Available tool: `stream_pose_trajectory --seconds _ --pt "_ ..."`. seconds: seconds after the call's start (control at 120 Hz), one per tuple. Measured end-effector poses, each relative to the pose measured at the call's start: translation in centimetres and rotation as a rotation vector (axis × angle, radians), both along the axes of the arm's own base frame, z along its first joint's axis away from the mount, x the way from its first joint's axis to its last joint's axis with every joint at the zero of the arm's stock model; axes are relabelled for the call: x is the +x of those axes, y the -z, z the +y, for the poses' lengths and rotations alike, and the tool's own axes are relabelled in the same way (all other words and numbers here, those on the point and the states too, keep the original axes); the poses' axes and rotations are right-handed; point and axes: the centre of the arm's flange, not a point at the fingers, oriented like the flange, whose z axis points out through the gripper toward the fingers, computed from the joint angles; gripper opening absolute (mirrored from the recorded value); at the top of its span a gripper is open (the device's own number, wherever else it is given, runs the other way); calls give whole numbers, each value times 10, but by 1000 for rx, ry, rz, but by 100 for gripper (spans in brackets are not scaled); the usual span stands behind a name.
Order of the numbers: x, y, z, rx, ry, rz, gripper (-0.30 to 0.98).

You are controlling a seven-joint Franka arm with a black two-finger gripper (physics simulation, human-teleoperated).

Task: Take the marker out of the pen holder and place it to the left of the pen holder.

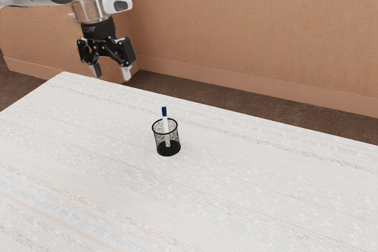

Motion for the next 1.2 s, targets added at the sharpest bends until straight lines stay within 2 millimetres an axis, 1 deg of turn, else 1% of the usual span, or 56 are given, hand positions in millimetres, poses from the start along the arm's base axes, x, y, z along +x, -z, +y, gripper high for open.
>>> stream_pose_trajectory --seconds 0.067,0.1,0.133,0.183,0.208,0.233,0.275,0.325,0.367,0.408,0.433,0.475,0.525,0.558,0.633,0.717,0.808,0.867,0.967,1.042,1.2 --pt "0 1 -17 4 28 -2 69" --pt "2 5 -25 10 42 4 69" --pt "7 15 -33 14 55 17 69" --pt "17 39 -39 18 62 50 68" --pt "21 52 -35 20 52 68 68" --pt "23 67 -24 20 32 87 68" --pt "20 96 -3 20 -10 121 68" --pt "13 122 17 19 -51 141 69" --pt "9 142 24 19 -67 148 69" --pt "8 154 20 21 -68 142 69" --pt "9 157 15 22 -62 133 69" --pt "14 156 3 26 -44 107 69" --pt "26 149 -9 28 -26 65 69" --pt "35 147 -13 33 -20 40 68" --pt "53 160 -9 60 -17 3 69" --pt "79 171 -7 64 -17 -53 69" --pt "101 196 -7 62 -19 -89 69" --pt "114 202 -6 60 -21 -120 69" --pt "126 210 -1 57 -32 -159 65" --pt "139 216 1 50 -39 -193 62" --pt "156 232 2 30 -54 -237 51"
